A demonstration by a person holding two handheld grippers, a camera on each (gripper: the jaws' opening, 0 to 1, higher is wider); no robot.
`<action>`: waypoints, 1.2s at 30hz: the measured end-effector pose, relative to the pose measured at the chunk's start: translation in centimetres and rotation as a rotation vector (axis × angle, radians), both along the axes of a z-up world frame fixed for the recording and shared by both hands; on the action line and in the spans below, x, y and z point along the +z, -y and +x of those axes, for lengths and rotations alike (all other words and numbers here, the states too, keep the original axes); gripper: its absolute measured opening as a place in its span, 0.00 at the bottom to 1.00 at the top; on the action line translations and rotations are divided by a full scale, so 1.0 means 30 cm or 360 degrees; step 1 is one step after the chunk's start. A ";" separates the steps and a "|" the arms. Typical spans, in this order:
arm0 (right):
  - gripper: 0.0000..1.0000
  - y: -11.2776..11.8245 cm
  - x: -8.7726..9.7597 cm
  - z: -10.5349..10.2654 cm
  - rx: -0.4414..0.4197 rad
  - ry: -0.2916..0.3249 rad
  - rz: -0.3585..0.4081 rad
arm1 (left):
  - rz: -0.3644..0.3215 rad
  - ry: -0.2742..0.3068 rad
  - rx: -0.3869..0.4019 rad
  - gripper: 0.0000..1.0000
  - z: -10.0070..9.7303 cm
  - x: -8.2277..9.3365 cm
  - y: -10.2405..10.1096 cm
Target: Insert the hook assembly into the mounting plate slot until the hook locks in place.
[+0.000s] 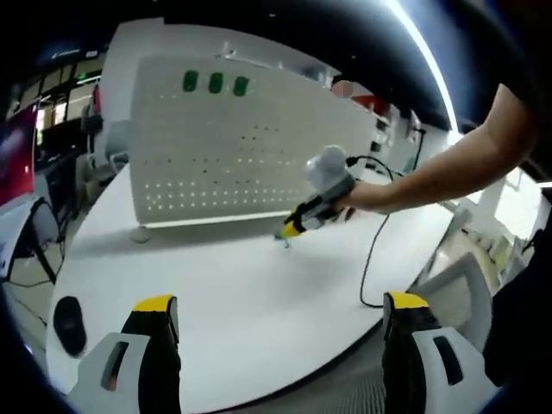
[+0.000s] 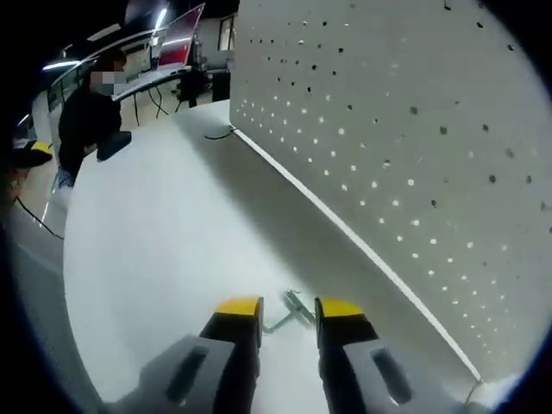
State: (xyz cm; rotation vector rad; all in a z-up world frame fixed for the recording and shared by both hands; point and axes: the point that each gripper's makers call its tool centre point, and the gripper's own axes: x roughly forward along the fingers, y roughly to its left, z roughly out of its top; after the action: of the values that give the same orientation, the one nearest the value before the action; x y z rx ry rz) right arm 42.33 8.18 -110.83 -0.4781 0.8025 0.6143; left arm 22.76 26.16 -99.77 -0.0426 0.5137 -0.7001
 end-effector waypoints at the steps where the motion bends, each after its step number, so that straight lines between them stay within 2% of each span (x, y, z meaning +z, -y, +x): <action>1: 0.17 -0.007 -0.005 0.000 0.0043 -0.0014 -0.0024 | -0.0003 -0.0002 0.0001 1.00 0.000 0.000 0.001; 4: 0.13 -0.021 -0.037 0.010 0.0206 -0.0050 -0.0174 | 0.0003 -0.0012 0.0002 1.00 0.000 -0.005 -0.001; 7: 0.10 -0.032 -0.056 0.023 0.0284 -0.0079 -0.0240 | -0.0005 -0.0012 0.0019 0.99 0.004 -0.003 -0.004; 10: 0.08 -0.023 -0.087 0.025 0.0392 -0.0130 -0.0355 | 0.0015 -0.0007 0.0020 0.99 0.004 -0.005 -0.006; 15: 0.02 -0.029 -0.097 0.030 0.0412 -0.0162 -0.0374 | 0.0008 -0.0009 0.0032 0.99 0.007 -0.005 -0.009; 17: 0.01 -0.029 -0.099 0.034 0.0388 -0.0186 -0.0359 | 0.0007 -0.0012 0.0036 0.99 0.008 -0.005 -0.010; 23: 0.00 -0.024 -0.102 0.025 0.0373 -0.0177 -0.0352 | 0.0006 -0.0014 0.0032 1.00 0.007 -0.006 -0.008; 27: 0.00 -0.017 -0.077 0.032 0.0260 -0.0116 -0.0264 | 0.0011 -0.0026 0.0029 1.00 0.006 -0.010 -0.008; 30: 0.00 -0.008 -0.037 0.044 0.0208 -0.0040 -0.0232 | 0.0054 -0.0064 0.0051 0.99 0.010 -0.032 -0.020; 36: 0.00 -0.020 0.122 0.068 -0.0069 0.0112 0.0090 | -0.0008 -0.0146 0.0106 1.00 0.034 -0.024 -0.028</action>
State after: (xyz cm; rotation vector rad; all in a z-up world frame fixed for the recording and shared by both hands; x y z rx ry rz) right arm 44.38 8.79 -107.17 -0.4275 0.7251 0.5755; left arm 23.77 26.99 -100.51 -0.0966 0.5962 -0.6365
